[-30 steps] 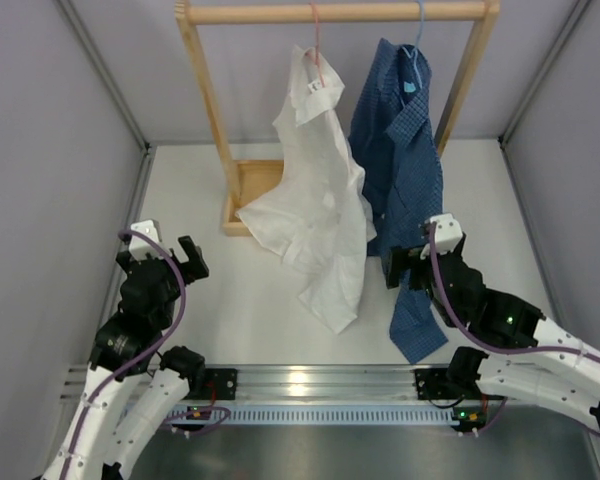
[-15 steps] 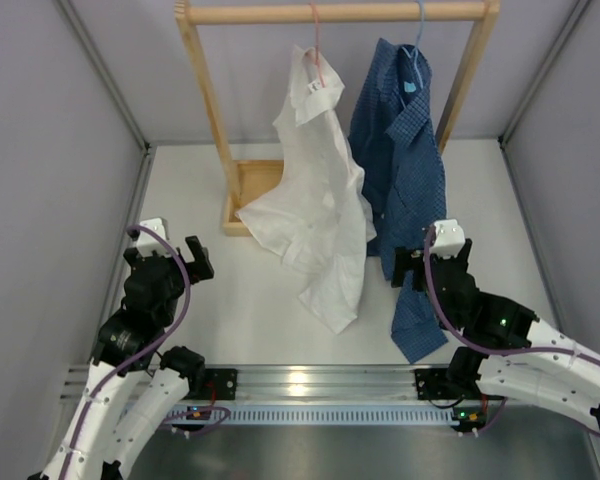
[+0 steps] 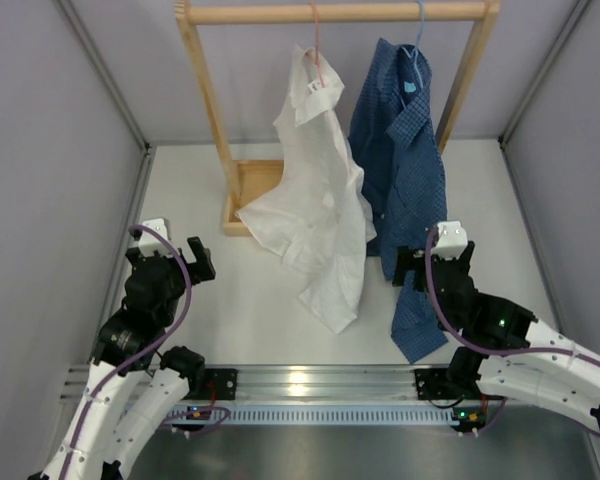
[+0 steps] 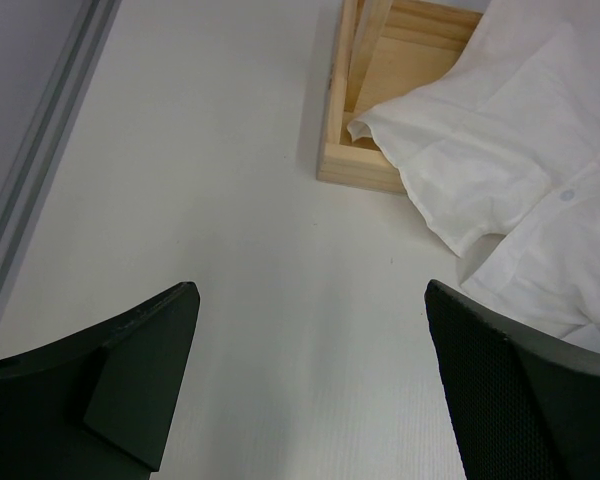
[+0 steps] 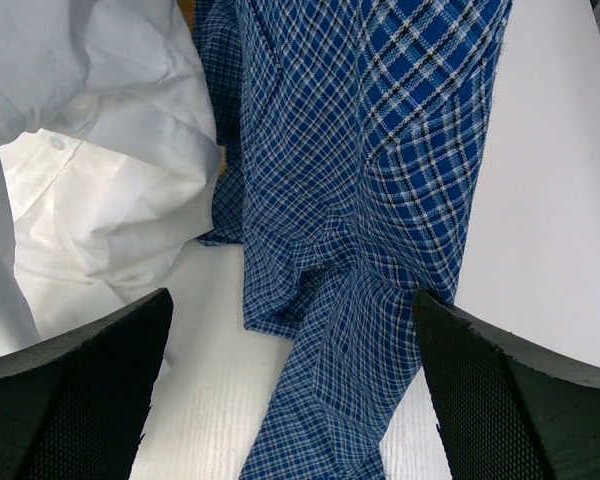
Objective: Place the shirt on the hanger
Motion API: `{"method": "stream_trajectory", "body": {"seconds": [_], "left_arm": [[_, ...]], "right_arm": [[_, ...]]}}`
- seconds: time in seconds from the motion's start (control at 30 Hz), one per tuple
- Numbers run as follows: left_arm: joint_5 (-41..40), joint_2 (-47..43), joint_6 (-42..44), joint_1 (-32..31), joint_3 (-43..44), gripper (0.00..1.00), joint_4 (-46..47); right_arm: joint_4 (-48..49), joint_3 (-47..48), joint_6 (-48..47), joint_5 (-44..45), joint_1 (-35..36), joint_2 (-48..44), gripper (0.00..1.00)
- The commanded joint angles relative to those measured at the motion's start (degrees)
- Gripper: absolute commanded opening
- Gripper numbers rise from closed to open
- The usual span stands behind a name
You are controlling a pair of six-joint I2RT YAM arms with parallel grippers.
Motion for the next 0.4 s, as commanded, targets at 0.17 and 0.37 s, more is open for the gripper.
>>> {"method": "stream_trajectory", "body": {"seconds": [0.17, 0.37], "left_arm": [[0.66, -0.44, 0.69, 0.23, -0.48, 0.98, 2.32], [0.66, -0.36, 0.69, 0.32, -0.48, 0.98, 2.32]], "right_arm": [[1.59, 0.07, 1.28, 1.95, 0.21, -0.24, 0.99], [1.07, 0.16, 1.11, 2.65, 0.21, -0.33, 0.99]]}}
